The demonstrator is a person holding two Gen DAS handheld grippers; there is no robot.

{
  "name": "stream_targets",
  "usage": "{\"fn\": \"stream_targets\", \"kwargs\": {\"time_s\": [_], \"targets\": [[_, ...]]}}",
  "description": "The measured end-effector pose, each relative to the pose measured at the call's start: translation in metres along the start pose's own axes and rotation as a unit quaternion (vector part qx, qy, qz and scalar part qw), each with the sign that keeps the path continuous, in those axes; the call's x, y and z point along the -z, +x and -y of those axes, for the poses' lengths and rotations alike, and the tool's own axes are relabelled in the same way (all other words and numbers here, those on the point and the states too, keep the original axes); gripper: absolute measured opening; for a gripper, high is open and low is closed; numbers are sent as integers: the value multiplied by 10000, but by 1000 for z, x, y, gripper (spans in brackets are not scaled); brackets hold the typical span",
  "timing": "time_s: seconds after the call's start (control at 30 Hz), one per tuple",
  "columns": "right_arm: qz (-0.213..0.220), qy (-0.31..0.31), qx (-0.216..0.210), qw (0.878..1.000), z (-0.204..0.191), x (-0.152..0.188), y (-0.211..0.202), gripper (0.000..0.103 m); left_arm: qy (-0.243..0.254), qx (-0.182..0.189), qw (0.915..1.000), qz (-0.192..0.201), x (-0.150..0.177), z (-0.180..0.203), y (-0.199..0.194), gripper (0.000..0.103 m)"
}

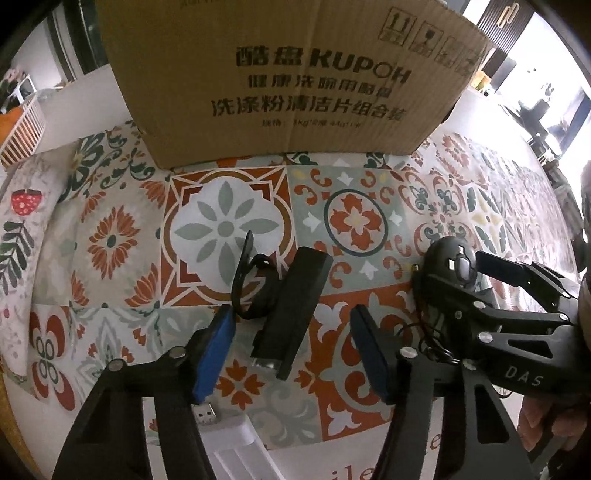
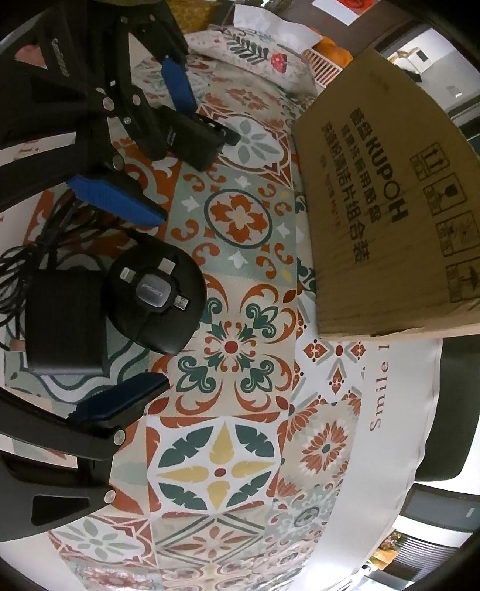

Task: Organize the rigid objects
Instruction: 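Grasp the black bike light with the left tool while the right tool grasps the black round device, then lift and carry the bike light and round device over the box with both tools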

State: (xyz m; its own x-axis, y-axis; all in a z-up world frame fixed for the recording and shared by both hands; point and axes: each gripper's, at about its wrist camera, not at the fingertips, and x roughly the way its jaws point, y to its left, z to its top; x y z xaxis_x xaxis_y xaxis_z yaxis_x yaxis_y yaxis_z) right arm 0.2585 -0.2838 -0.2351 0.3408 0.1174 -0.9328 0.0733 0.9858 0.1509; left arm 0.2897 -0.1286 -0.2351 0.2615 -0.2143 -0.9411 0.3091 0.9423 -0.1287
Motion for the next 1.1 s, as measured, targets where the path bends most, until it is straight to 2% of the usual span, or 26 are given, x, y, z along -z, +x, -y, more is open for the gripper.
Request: {"fn": "stream_targets", "kwargs": {"time_s": [0.07, 0.23, 0.37, 0.53, 1.1], "targets": [[-8, 10, -16, 10000, -1, 0, 1, 73, 30, -25, 10000, -6, 0, 1, 1, 59], [7, -41, -28, 10000, -1, 1, 3, 63, -25, 71, 10000, -22, -3, 2, 6, 45], [18, -18, -32, 10000, -2, 1, 3, 62, -35, 143, 9999, 12, -3, 2, 8, 41], [142, 14, -8, 9999, 2, 3, -8, 62, -78, 165, 9997, 162, -2, 5, 0, 40], [920, -58, 24, 9957, -13, -1, -74, 62, -210, 97, 9946, 1011, 3, 1, -80, 40]]}}
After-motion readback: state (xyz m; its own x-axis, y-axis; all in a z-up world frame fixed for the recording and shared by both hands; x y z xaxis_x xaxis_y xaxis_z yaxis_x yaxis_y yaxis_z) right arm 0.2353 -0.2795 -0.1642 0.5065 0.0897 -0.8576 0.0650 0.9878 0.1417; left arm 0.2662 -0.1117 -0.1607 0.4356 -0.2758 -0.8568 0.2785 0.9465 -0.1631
